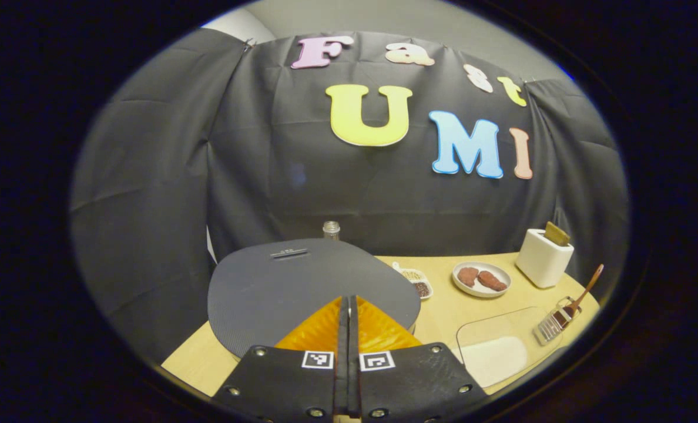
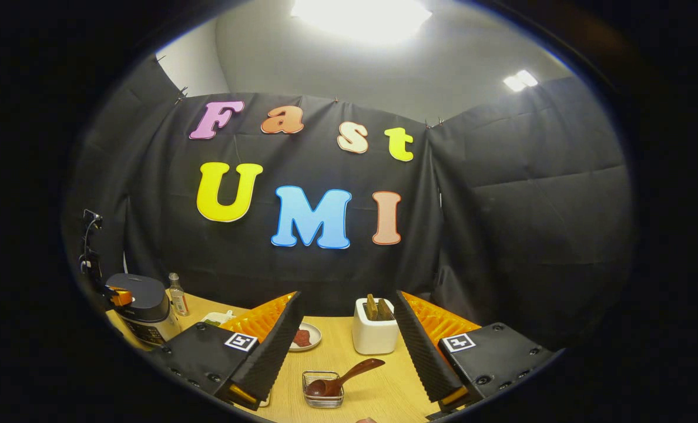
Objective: Close the left gripper, press the button to open the rice cooker; take a wooden spoon from the chopstick holder with the right hand, scoop a spoonful of rice and pour it into the rice cooker, then put the wooden spoon back into the chopstick holder.
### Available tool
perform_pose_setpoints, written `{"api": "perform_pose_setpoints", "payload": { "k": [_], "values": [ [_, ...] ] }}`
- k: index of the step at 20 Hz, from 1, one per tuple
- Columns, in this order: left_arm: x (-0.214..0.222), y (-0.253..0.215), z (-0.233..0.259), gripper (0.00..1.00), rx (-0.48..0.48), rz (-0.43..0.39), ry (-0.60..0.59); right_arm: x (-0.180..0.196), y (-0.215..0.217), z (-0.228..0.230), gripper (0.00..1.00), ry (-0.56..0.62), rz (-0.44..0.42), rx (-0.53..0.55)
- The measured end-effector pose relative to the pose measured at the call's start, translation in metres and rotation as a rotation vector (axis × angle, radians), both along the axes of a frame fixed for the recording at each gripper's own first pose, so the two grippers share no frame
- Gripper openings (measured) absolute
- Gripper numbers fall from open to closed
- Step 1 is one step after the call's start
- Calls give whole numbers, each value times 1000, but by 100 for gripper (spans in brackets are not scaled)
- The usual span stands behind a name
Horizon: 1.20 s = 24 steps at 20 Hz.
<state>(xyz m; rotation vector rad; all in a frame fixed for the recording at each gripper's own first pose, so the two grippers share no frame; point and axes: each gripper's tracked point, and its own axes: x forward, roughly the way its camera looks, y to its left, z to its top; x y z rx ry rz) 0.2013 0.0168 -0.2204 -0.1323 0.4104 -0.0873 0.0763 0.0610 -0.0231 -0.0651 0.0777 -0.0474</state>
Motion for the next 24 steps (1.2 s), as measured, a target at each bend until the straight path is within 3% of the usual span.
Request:
{"api": "perform_pose_setpoints", "payload": {
  "k": [6, 15, 19, 22, 24],
  "values": [
    [1, 0, 17, 2, 60, 15, -33, -3, -11, 0, 97, -3, -5, 34],
    [-1, 31, 138, 1, 75, 116, -279, -6, -28, -1, 97, -10, 20, 41],
    [-26, 44, 177, 0, 85, 158, -352, -3, -31, -10, 97, 10, 43, 71],
    [-54, 37, 203, 1, 92, 130, -403, 0, -34, -24, 97, 41, 57, 97],
    [-71, 40, 212, 30, 87, 136, -415, 6, -37, -32, 97, 53, 61, 99]
  ]
}}
